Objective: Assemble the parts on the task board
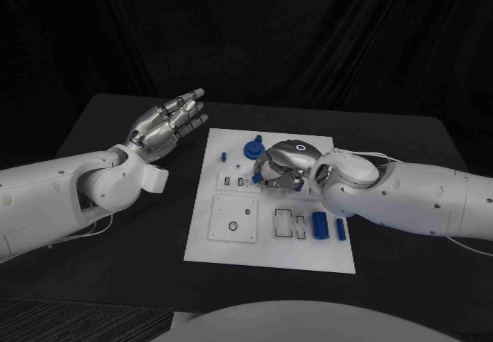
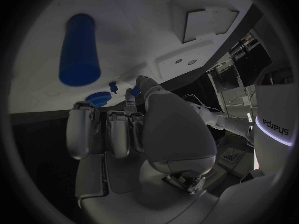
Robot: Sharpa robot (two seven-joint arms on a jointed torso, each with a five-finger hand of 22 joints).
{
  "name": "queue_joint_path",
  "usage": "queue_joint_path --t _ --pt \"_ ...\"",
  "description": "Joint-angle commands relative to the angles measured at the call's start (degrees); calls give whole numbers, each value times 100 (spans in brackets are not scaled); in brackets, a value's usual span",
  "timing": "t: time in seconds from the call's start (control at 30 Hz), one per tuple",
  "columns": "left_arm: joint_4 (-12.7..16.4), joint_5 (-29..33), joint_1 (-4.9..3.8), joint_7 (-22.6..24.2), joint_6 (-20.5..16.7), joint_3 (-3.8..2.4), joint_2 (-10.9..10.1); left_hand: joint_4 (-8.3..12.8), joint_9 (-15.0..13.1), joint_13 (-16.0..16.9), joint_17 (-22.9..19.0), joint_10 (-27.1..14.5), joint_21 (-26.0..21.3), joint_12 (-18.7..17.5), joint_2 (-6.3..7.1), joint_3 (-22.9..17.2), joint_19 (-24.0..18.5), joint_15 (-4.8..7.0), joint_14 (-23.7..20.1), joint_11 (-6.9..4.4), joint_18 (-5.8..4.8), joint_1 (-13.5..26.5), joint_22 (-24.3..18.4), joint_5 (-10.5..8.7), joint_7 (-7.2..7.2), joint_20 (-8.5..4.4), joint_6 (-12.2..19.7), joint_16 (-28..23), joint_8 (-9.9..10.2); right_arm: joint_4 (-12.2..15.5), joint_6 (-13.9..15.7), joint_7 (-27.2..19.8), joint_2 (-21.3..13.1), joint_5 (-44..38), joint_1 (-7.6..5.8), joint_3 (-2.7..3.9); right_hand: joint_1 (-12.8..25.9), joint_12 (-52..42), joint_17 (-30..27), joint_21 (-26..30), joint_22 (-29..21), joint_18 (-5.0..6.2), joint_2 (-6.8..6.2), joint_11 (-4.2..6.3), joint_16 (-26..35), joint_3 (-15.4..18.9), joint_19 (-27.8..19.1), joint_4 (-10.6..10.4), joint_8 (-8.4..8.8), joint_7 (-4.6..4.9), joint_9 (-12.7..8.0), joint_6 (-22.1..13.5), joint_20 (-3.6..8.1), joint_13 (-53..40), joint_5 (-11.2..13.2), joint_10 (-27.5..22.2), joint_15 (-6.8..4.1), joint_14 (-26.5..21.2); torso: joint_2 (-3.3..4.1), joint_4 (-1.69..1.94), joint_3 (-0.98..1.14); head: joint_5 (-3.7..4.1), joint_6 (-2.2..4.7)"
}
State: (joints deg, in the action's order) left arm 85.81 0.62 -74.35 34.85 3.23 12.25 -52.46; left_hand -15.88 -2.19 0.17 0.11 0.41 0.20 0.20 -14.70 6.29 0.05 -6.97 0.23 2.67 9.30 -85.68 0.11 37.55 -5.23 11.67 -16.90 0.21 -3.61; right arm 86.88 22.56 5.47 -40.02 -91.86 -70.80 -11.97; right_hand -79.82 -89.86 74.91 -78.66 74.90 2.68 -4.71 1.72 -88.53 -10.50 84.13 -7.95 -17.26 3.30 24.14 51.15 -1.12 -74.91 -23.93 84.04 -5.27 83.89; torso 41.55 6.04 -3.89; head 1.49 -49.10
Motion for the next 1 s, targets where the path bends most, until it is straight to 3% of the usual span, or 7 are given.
queue_joint_path --t 0.03,0.33,0.8,1.0 --pt "6 -2 9 44 63 -5 10 -1 -9 -7 -8 -8 -7 -10 -16 -48 9 -34 -20 42 -52 -28 1 23 9 37 -29 -16 -36 122 -305 404 -47 -346 -117 10 61 -14 1292 26 1158 -2 -4 22 14 21 100 7 -11 -10 12 -16 -7 -1509 -6 596 0 563 -1 0 1 4 -3" --pt "-8 -2 10 31 81 -5 27 -1 -9 -7 -8 -8 -7 -10 -16 -48 9 -34 -20 42 -52 -28 1 23 9 37 -29 -16 -36 289 -1002 1026 -44 -1040 -311 10 118 -14 1245 71 1144 9 -28 31 49 36 83 1 14 -19 5 -74 -3 -1509 -4 596 -8 552 -3 0 -4 -3 -21" --pt "-20 -2 11 -26 118 -5 41 -7 -11 -6 -9 -4 -6 -9 -15 -55 10 -32 -20 47 -51 -29 1 23 3 36 -52 -16 -44 314 -1612 1445 238 -1922 -450 11 112 -14 1268 40 1154 3 -30 61 32 8 98 45 30 -73 2 -90 11 -1509 -19 596 -32 557 2 -3 -3 -31 -59" --pt "-20 -3 11 -35 126 -5 46 -9 -12 -6 -9 -4 -7 -9 -16 -59 10 -31 -20 49 -51 -29 1 23 0 36 -61 -16 -47 310 -1654 1499 346 -1996 -480 11 112 -14 1270 46 1152 4 -24 68 30 -3 97 57 30 -84 4 -77 17 -1509 -28 596 -42 558 -1 6 -8 -33 -63"
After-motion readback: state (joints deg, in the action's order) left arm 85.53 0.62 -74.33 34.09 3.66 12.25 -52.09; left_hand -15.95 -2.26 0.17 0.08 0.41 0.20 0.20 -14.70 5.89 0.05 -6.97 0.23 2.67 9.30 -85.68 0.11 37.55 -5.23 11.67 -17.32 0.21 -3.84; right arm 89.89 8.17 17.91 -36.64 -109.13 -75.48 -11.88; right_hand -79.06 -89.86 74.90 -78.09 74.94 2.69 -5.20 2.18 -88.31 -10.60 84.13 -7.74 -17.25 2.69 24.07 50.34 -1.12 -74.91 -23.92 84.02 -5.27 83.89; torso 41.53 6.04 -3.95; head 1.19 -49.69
